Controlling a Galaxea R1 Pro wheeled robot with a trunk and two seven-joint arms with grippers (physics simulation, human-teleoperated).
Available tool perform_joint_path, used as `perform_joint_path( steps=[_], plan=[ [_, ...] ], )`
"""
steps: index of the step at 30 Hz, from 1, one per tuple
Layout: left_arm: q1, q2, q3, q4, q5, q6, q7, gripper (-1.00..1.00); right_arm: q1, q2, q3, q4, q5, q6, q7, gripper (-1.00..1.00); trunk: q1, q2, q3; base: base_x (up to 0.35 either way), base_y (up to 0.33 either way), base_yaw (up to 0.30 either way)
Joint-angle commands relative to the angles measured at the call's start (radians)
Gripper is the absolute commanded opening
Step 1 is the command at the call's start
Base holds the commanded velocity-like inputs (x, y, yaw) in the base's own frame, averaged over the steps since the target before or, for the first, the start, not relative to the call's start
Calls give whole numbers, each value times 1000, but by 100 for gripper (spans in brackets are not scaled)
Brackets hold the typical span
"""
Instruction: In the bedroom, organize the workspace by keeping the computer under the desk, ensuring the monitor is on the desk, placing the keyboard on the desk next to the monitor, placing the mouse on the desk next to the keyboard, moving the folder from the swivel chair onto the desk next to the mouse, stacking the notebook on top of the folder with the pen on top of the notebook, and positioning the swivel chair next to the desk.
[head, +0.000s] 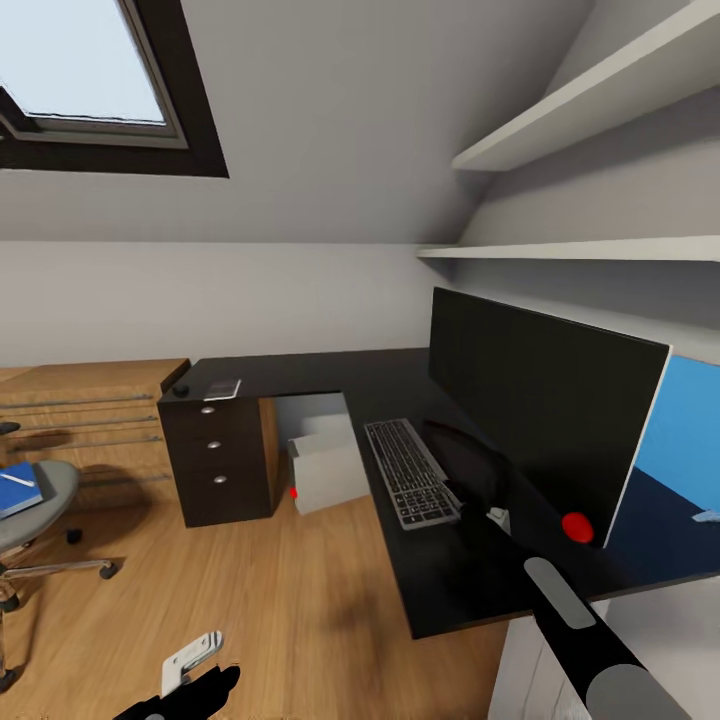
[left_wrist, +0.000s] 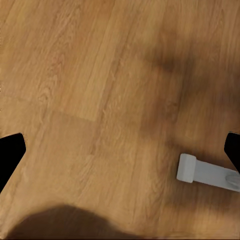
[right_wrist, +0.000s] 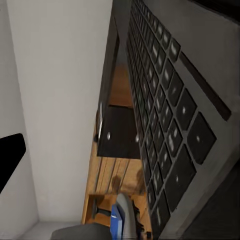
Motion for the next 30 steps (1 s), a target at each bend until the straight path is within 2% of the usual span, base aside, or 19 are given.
perform_joint_path(
  steps=[1,15,21,22,23,25,27,28,29,30],
  plan=[
    [0,1,-2,-1,10,1,10,100,-1,-1,3,0,-6,1,3,100,-1,-1,-1,-302,-77,0],
    [0,1,-2,3,12,1,11,100,-1,-1,5,-1,-2,-2,7,100,-1,-1,-1,-287,-113,0],
    [-1,2,-4,47,10,1,12,100,-1,2,16,-11,12,-7,10,100,-1,-1,-1,-267,-189,0],
    [-1,2,-5,52,10,1,12,100,-1,5,27,-12,24,-15,9,100,-1,-1,-1,-269,-201,0],
    [-1,2,-5,57,9,0,13,100,-1,12,48,-14,55,-47,9,100,-1,-1,-1,-269,-204,0],
    [-1,2,-6,58,9,0,13,100,-1,19,60,-15,79,-84,10,100,-1,-1,-1,-269,-204,0],
    [-1,1,-6,63,9,0,14,100,0,32,80,-20,136,-182,9,100,-1,-1,-1,-269,-205,0],
    [-1,1,-6,65,9,0,14,100,0,34,83,-20,147,-195,10,100,-1,-1,-1,-269,-206,0],
    [-1,1,-6,77,9,0,14,100,2,46,104,-25,193,-230,13,100,-1,-1,-1,-269,-206,0],
    [-1,1,-6,81,9,0,14,100,4,49,113,-29,206,-235,16,100,-1,-1,-1,-269,-206,0]
  ],
)
